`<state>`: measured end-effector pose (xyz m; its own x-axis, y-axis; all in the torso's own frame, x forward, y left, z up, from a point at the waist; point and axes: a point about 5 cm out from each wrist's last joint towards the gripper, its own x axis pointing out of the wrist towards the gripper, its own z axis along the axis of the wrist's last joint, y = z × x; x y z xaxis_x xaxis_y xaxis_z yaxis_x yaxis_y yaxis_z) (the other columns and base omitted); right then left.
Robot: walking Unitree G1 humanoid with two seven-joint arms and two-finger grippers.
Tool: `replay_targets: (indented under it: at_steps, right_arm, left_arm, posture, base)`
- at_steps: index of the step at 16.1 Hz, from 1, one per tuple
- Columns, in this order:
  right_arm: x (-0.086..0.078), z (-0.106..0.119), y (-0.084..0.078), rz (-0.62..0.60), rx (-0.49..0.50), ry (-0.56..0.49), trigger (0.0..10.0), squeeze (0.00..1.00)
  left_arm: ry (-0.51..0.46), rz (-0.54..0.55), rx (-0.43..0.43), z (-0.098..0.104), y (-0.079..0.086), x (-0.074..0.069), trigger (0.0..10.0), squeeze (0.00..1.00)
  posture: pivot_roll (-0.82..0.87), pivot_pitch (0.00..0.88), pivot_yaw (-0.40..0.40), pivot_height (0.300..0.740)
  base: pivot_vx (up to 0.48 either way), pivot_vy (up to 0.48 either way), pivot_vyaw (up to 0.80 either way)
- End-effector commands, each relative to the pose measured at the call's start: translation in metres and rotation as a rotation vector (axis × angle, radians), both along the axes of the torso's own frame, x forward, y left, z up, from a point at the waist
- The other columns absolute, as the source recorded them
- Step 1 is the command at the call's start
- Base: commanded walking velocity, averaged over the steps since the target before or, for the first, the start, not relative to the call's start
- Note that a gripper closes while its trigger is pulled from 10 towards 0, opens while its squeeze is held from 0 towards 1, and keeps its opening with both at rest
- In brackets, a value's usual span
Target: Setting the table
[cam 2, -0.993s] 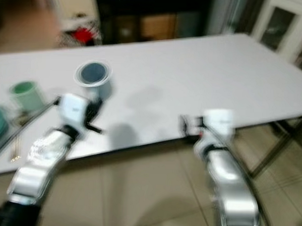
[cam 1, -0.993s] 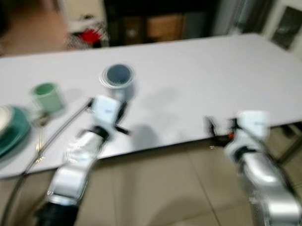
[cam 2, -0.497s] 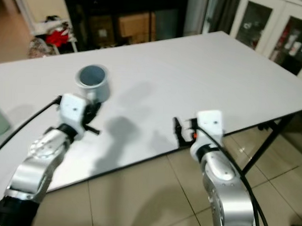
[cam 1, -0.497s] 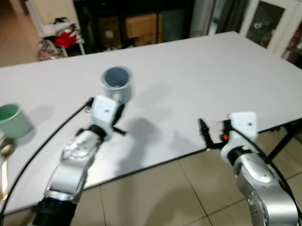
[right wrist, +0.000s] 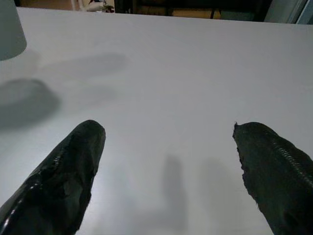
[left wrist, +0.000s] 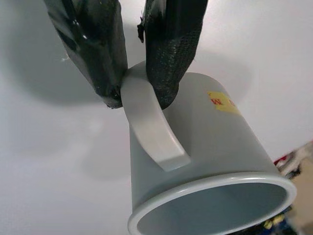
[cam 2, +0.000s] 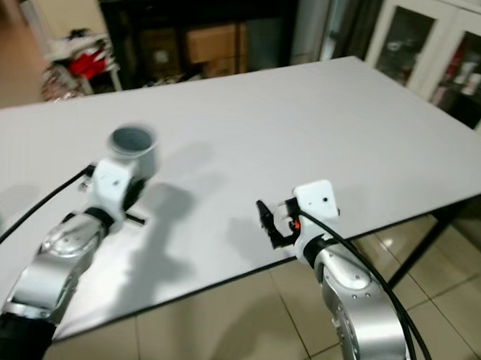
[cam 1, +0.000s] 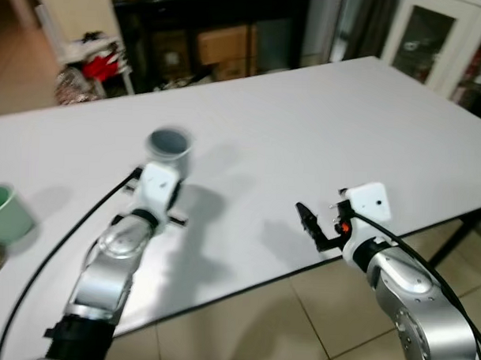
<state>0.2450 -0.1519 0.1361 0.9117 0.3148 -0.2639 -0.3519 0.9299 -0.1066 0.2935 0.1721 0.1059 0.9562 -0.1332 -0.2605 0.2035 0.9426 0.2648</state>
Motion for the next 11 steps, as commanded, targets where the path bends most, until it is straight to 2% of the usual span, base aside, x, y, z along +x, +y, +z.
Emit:
replay_targets:
  at_steps: [1, 3, 6, 11]
  right_arm:
    - [-0.001, 0.000, 0.000, 0.045, -0.006, 0.020, 10.0, 0.00]
    - [-0.003, -0.001, 0.005, 0.121, -0.014, 0.036, 10.0, 0.00]
    - [-0.003, -0.003, 0.014, 0.224, -0.020, 0.069, 10.0, 0.00]
    - [-0.005, -0.003, 0.021, 0.339, -0.013, 0.087, 10.0, 0.00]
  left_arm:
    - [0.016, 0.005, -0.021, 0.001, -0.005, 0.001, 10.0, 0.00]
    - [0.043, -0.024, -0.029, -0.005, -0.010, 0.000, 10.0, 0.00]
    - [0.067, 0.010, 0.002, -0.011, -0.009, 0.008, 10.0, 0.00]
    - [0.129, 0.075, -0.059, -0.020, -0.007, 0.019, 10.0, 0.00]
  posture:
    - [0.03, 0.000, 0.061, 0.740]
    - [0.03, 0.000, 0.061, 0.740]
    - [0.03, 0.000, 0.062, 0.740]
    - [0.03, 0.000, 0.057, 0.740]
  base:
    - [0.000, 0.000, 0.00]
    - [0.000, 0.000, 0.00]
    - [0.000, 0.000, 0.00]
    - [0.000, 0.000, 0.00]
